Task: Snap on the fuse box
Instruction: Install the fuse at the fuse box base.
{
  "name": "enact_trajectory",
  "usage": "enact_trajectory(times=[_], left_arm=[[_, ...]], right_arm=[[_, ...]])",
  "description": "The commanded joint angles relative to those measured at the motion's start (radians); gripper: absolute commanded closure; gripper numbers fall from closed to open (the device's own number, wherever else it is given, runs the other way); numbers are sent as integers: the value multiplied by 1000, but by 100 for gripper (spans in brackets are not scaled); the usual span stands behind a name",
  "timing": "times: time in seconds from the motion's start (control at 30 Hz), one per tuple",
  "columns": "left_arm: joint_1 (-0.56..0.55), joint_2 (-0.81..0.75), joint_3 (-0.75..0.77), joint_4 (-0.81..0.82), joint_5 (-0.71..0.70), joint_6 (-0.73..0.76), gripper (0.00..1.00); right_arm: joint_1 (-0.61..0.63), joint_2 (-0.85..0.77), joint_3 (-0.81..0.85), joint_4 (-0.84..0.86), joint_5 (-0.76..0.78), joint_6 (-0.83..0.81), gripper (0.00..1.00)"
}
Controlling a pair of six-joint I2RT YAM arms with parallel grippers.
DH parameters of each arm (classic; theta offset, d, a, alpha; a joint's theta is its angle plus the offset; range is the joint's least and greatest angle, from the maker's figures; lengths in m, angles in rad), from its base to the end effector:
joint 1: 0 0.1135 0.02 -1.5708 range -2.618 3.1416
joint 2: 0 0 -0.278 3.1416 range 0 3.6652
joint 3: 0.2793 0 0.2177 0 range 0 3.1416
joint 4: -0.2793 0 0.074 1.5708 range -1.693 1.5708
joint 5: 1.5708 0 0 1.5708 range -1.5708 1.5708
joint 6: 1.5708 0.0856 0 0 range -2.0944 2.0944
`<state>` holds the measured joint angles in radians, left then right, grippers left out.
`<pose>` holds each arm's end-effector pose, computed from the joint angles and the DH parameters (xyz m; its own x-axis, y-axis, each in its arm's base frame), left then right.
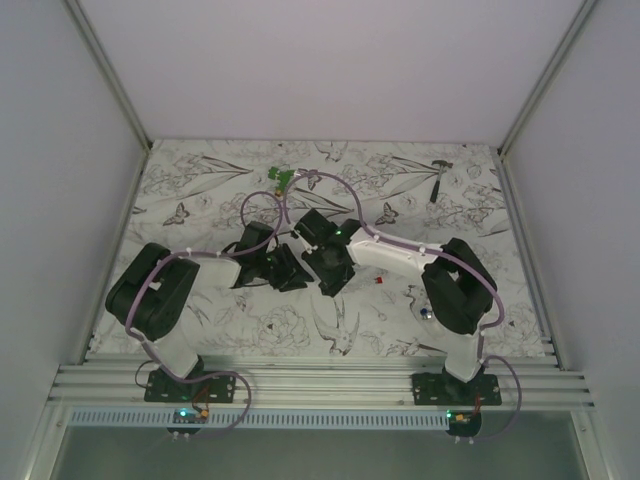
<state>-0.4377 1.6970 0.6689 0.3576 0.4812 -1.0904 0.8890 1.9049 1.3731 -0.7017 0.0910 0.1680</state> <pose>0.2838 -0.1766 0.1480 -0.8846 -0.4540 -0.1070 -0.1737 0.5336 -0.8277 0.2421 0.2860 0.1715 -0.7124 -0.6135 -0.3406 -0.6442 0.7643 -0.0292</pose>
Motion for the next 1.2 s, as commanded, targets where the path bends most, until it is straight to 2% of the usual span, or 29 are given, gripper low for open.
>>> enact_trajectory(times=[0.0, 0.23, 0.57, 0.87, 1.17], left_arm=[[0, -18, 10, -38, 26, 42, 64], [21, -19, 21, -59, 40, 83, 58], [69, -34, 20, -96, 62, 134, 49], [105, -46, 24, -125, 67, 172, 40], [123, -53, 23, -147, 63, 186, 37]], right_arm=[[-14, -41, 50, -24, -22, -16, 65], [-19, -29, 83, -43, 0, -35, 67], [-19, 5, 111, -88, 0, -62, 78], [-19, 25, 107, -107, 0, -84, 81], [-19, 52, 118, -101, -10, -96, 87]])
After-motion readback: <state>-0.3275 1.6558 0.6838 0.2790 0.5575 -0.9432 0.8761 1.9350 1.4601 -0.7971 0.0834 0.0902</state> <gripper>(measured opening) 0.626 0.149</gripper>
